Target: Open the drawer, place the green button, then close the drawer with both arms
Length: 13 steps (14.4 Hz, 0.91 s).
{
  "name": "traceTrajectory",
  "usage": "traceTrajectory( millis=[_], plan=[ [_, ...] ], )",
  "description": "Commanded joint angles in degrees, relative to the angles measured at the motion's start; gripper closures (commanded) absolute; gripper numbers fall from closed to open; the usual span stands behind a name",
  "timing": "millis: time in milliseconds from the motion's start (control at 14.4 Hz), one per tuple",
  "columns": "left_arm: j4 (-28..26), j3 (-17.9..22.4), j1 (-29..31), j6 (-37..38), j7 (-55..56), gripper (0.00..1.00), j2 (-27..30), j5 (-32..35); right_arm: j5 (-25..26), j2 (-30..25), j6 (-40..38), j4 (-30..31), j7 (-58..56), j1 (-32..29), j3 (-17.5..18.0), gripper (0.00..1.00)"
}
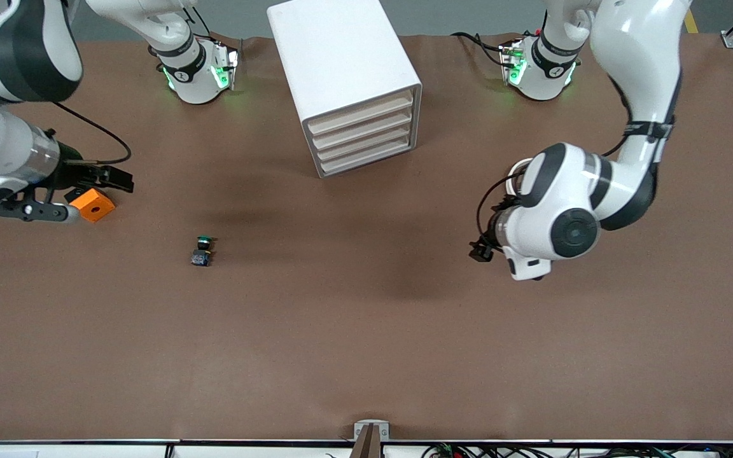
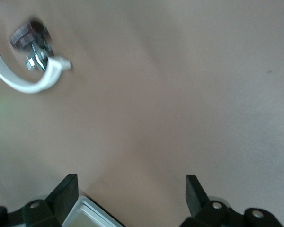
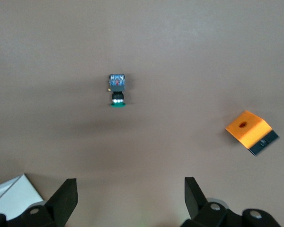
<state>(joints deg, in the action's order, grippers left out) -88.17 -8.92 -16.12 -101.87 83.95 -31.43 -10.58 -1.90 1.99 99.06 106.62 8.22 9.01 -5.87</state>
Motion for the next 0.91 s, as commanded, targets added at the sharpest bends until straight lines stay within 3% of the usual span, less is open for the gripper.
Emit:
traceTrajectory(
  millis=[0,279,488,836],
  plan=[
    [1.6,0.3,-2.5,-2.3,11.4,0.00,-3.6,-4.0,-1.7,-1.1,13.0,10.7,0.4,0.4,-0.1,0.00],
    [1.5,0.2,-3.7,-3.2,26.0,0.00,-7.1,-11.4,-3.8,3.6,28.4,18.4,0.7,2.9,-0.1,0.00],
    [1.2,0.2,-6.7,-2.6,29.8,0.00,-9.6,-16.6,-6.4,9.8,35.8,19.2,0.7,4.9,0.0,0.00],
    [0.5,0.1,-8.7,-2.5,32.1,0.00,-11.4,-27.3,-6.4,19.6,48.0,19.1,0.6,6.6,0.0,0.00]
  ],
)
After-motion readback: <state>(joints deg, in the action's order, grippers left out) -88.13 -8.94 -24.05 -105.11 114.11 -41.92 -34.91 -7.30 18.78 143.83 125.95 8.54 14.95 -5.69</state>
